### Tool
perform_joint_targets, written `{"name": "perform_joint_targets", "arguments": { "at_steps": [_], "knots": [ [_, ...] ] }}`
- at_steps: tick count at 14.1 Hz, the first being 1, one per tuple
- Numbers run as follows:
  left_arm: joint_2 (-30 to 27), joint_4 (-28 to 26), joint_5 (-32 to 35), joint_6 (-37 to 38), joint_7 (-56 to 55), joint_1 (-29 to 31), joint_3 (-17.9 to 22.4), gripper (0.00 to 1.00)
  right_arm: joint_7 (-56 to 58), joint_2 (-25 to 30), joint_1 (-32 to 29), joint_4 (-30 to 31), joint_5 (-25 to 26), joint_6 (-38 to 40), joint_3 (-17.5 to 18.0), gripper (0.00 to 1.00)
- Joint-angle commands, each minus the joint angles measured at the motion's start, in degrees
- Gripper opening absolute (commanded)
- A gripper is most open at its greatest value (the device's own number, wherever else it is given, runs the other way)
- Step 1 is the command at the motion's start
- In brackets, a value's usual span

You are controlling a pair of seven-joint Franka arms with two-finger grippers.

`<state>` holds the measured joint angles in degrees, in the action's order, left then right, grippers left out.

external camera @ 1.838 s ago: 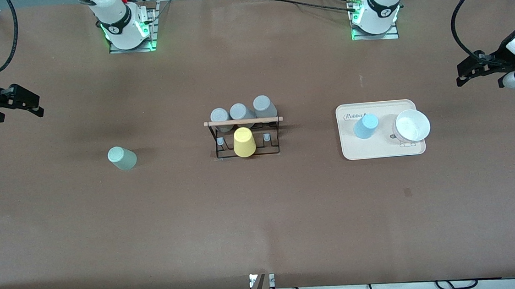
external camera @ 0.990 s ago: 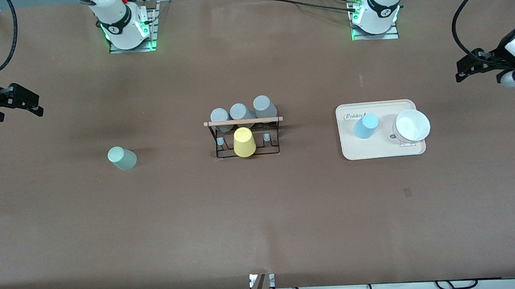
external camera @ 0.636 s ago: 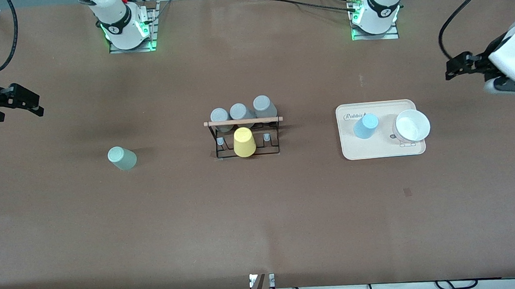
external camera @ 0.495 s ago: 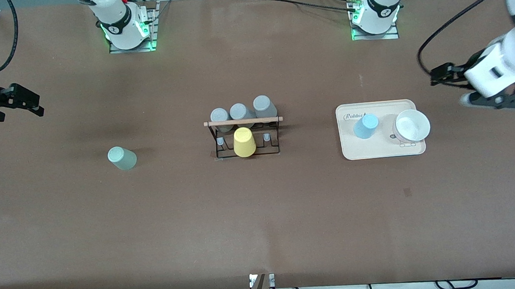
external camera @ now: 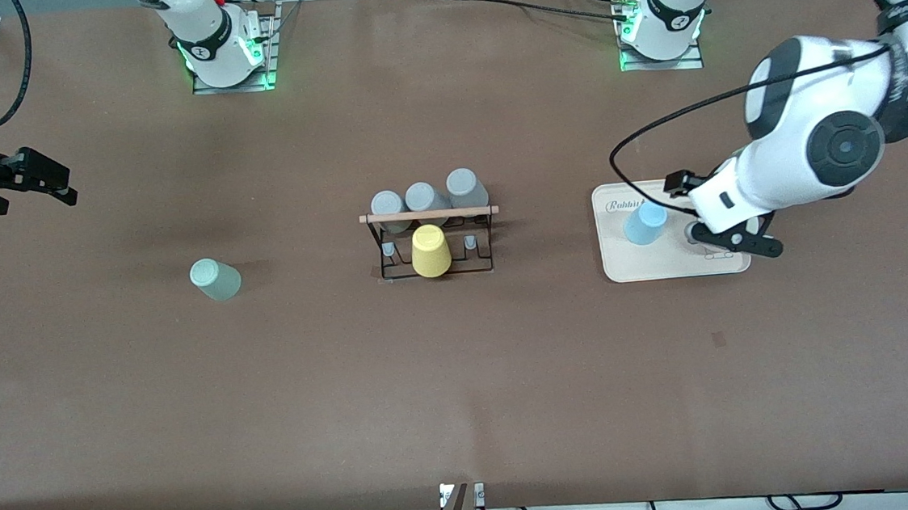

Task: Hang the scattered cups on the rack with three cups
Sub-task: 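Reach the left gripper down to the light blue cup on the tray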

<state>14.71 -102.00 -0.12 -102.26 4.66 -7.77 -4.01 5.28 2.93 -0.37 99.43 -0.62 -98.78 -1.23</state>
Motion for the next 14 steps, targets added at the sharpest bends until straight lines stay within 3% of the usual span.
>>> {"name": "perform_joint_targets", "arguments": {
  "at_steps": [1,7,14],
  "knots": [
    [-2.84,-11.43,0.20,-12.13,-1.75,0.47,-1.00,1.00,-0.09,1.55,-0.51,1.29,0.62,-0.27,0.44,1.00],
    [-2.93,-27.71,0.29,-34.64,-5.89,1.09,-3.02,1.00,-0.01,1.81,-0.51,1.02,0.62,0.34,0.44,1.00],
    [-1.71,-28.61,0.47,-36.61,-5.80,1.70,-3.02,1.00,-0.01,1.55,-0.51,1.11,0.71,1.05,0.44,1.00]
  ]
}}
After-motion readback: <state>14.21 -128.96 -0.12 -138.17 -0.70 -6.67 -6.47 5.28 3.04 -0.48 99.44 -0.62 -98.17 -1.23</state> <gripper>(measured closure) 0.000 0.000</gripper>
